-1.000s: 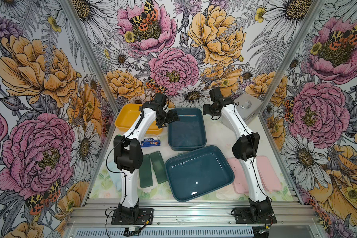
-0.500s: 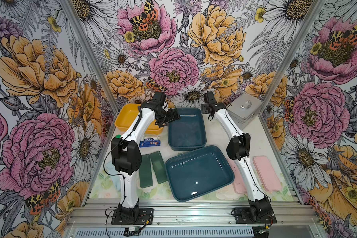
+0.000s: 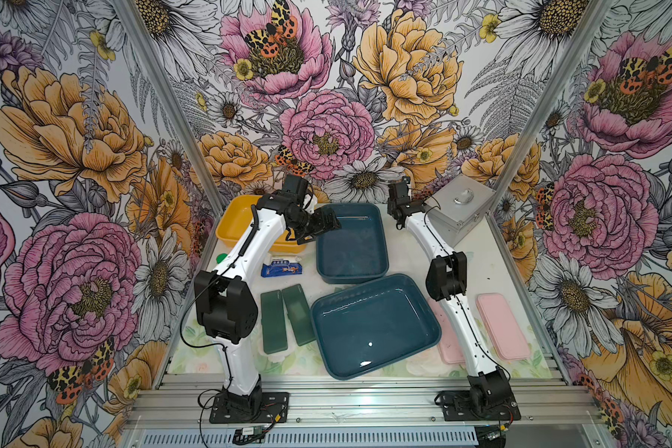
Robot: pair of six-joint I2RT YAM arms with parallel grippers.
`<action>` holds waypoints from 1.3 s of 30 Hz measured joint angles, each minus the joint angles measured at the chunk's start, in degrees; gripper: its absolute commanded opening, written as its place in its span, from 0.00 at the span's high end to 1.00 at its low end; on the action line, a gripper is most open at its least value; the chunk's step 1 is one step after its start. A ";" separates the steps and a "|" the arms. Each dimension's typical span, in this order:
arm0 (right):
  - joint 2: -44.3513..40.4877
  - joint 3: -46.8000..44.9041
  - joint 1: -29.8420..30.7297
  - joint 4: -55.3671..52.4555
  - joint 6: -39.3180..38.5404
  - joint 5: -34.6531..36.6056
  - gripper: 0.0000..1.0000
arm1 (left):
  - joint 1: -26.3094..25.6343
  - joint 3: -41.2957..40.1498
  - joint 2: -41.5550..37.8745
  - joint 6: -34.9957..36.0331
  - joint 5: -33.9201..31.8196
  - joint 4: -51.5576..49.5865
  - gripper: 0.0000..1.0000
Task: Place the pencil cases by color into the storage box
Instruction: Adjust the distractor at the corner of the board.
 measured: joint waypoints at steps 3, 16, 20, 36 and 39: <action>-0.04 -0.74 -0.33 2.14 1.22 0.79 0.14 | -0.24 -1.77 -1.75 0.68 0.02 0.04 0.01; -5.42 -10.14 -2.67 0.66 3.15 8.66 0.14 | -2.38 -2.01 -3.93 1.46 0.00 0.28 0.01; -9.29 -12.85 -3.69 -0.85 4.37 11.23 0.13 | -3.13 -2.05 -3.93 1.97 -0.02 0.31 0.01; -23.52 -30.91 -7.10 -9.94 11.47 14.78 0.12 | -7.34 -2.05 -3.91 2.49 -0.24 0.59 0.01; -25.14 -33.92 -8.09 -12.57 13.20 15.34 0.11 | -8.02 -2.05 -3.91 2.54 -0.26 0.92 0.01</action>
